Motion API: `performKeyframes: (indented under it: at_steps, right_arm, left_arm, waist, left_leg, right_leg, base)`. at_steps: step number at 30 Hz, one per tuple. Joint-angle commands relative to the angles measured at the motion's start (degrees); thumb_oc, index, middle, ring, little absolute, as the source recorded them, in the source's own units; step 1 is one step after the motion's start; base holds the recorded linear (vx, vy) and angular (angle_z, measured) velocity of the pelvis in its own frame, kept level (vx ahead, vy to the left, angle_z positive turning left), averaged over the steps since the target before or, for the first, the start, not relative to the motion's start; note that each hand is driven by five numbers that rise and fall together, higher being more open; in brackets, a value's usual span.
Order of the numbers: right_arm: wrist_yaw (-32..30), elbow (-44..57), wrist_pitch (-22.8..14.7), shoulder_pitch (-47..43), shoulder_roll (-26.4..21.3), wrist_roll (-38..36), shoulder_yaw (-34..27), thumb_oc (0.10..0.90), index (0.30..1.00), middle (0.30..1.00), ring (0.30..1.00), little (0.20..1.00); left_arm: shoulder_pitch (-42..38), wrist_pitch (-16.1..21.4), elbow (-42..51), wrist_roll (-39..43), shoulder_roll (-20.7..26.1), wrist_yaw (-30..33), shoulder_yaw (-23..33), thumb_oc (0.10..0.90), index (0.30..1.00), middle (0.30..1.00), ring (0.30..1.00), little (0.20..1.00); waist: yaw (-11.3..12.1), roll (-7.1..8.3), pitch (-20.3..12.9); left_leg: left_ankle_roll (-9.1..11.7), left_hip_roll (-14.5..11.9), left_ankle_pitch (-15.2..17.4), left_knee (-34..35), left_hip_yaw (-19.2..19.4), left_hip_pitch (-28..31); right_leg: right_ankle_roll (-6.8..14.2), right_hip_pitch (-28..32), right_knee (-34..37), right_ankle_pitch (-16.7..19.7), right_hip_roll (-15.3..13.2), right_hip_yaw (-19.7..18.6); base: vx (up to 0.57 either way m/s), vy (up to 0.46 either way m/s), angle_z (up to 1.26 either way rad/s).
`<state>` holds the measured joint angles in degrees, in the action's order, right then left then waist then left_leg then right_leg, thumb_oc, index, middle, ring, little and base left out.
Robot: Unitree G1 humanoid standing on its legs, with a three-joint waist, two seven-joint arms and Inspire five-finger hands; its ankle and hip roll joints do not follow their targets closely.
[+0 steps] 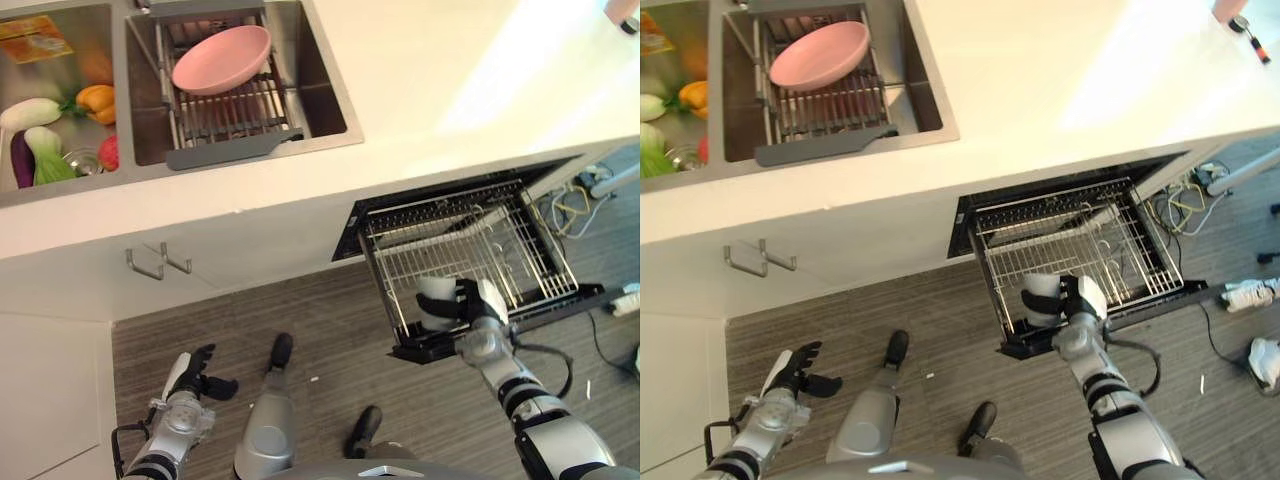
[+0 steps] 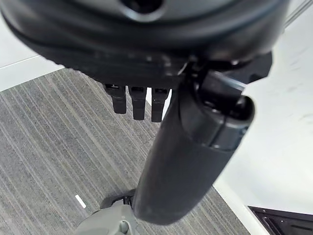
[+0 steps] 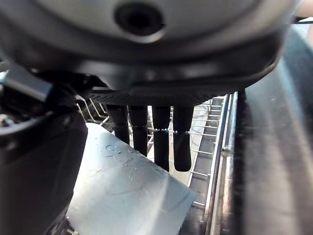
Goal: Place the dishes in the dishwasher.
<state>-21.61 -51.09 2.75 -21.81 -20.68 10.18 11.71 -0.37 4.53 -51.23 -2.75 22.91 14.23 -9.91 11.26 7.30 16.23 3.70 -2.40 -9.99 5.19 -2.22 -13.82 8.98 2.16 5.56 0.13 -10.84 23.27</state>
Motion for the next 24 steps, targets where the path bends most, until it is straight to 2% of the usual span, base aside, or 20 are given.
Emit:
performKeyframes:
  at_steps: [1,7,11,12,14,16,24]
  right_arm:
    - [-5.29,5.96,-5.13,-1.72,-4.69,-1.65,3.93,0.400,0.300,0.300,0.300,0.300]
    - [-3.31,4.86,-4.92,-7.89,-4.44,-1.46,8.53,0.400,0.300,0.300,0.300,0.300]
    - [-1.71,-2.27,-3.03,-9.92,-2.66,-1.58,10.43,0.400,0.300,0.300,0.300,0.300]
    - [-1.71,-2.27,-3.03,-9.92,-2.66,-1.58,10.43,0.400,0.300,0.300,0.300,0.300]
    - [-2.39,-10.23,-1.22,-10.22,-1.99,-1.53,9.39,0.400,0.300,0.300,0.300,0.300]
    - [-3.12,-13.93,-0.45,-10.38,-2.21,-1.04,8.83,0.400,0.300,0.300,0.300,0.300]
    - [-4.90,-19.30,1.52,-9.59,-5.40,0.76,7.01,0.400,0.300,0.300,0.300,0.300]
  left_arm:
    - [-0.28,2.25,-0.43,1.96,-1.72,2.97,-1.91,0.800,0.900,0.900,0.900,0.900]
    - [0.08,2.38,-0.30,2.08,-1.90,2.49,-3.22,0.800,0.900,0.900,0.900,0.900]
    - [-0.08,1.81,-2.49,2.26,-1.71,2.28,-3.12,0.800,0.900,0.900,0.900,0.900]
    - [-0.08,1.81,-2.49,2.26,-1.71,2.28,-3.12,0.800,0.900,0.900,0.900,0.900]
    - [0.59,1.47,-3.57,2.27,-1.38,2.64,-2.81,0.800,0.900,0.900,0.900,0.900]
    - [0.64,1.44,-3.92,2.45,-1.27,2.96,-2.70,0.800,0.900,0.900,0.900,0.900]
    - [0.48,1.46,-4.32,2.98,-1.37,3.99,-2.72,0.800,0.900,0.900,0.900,0.900]
  waist:
    - [0.54,-3.02,0.88]
    - [2.04,-3.08,0.79]
    - [3.43,-2.52,1.05]
    - [3.43,-2.52,1.05]
    - [4.32,-2.56,1.39]
    - [4.65,-2.61,1.76]
    - [4.32,-2.62,2.59]
  left_leg:
    - [0.06,0.03,4.86,-0.20,0.37,0.95]
    - [0.26,0.29,4.70,-0.23,-0.57,0.49]
    - [0.46,0.37,4.25,-0.22,-1.29,-0.64]
    - [0.46,0.37,4.25,-0.22,-1.29,-0.64]
    - [0.49,0.56,4.09,-0.19,-1.88,-1.29]
    - [0.49,0.57,4.00,-0.19,-2.02,-1.56]
    - [0.63,0.34,3.84,-0.19,-1.88,-2.04]
  right_leg:
    - [1.84,-4.32,-2.70,1.82,-2.50,-0.45]
    - [1.74,-3.96,-2.52,1.77,-2.48,0.34]
    - [1.84,-4.26,-2.31,1.95,-2.30,1.32]
    - [1.84,-4.26,-2.31,1.95,-2.30,1.32]
    - [1.93,-4.33,-2.18,2.19,-2.28,1.92]
    - [1.99,-4.47,-2.20,2.26,-2.28,2.16]
    - [2.16,-4.95,-2.30,2.38,-2.31,2.30]
  base:
    - [0.00,0.000,0.00]
    - [0.01,-0.010,0.05]
    - [0.02,-0.029,0.23]
    - [0.03,-0.025,0.18]
    - [0.03,-0.017,0.11]
    - [0.00,-0.006,0.02]
    - [0.00,-0.002,0.02]
